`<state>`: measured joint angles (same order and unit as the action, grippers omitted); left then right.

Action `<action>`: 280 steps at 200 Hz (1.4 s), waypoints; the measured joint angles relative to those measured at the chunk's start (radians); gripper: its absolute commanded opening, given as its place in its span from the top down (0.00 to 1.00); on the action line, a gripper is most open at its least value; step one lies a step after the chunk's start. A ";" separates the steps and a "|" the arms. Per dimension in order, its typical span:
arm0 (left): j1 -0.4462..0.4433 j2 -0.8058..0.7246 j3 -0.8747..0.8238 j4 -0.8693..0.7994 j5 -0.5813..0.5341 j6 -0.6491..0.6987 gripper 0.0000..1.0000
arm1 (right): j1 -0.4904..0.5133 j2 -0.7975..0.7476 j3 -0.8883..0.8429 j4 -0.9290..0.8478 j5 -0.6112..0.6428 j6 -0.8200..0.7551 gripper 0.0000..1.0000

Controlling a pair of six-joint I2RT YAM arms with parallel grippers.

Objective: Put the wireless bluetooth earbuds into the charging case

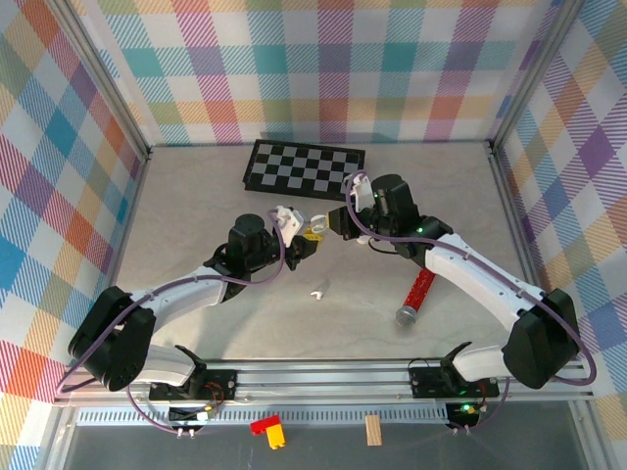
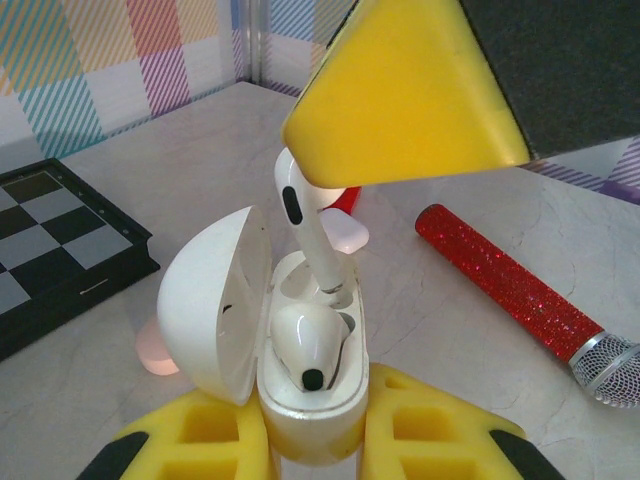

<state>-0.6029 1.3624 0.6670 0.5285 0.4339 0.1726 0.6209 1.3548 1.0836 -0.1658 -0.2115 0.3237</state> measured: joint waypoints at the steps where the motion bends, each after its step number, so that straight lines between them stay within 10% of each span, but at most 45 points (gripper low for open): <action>1: 0.000 0.000 0.000 0.000 0.000 0.000 1.00 | 0.000 0.001 0.000 0.000 0.000 0.000 0.83; 208: 0.000 0.004 0.006 0.024 0.003 -0.026 1.00 | -0.017 0.040 0.067 -0.087 -0.032 -0.047 0.68; 280: 0.000 0.003 0.006 0.024 0.003 -0.026 1.00 | -0.026 0.036 0.066 -0.089 -0.024 -0.044 0.77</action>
<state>-0.6029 1.3659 0.6727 0.5529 0.4370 0.1467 0.5949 1.3907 1.1500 -0.2546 -0.2359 0.2794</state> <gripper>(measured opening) 0.179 0.240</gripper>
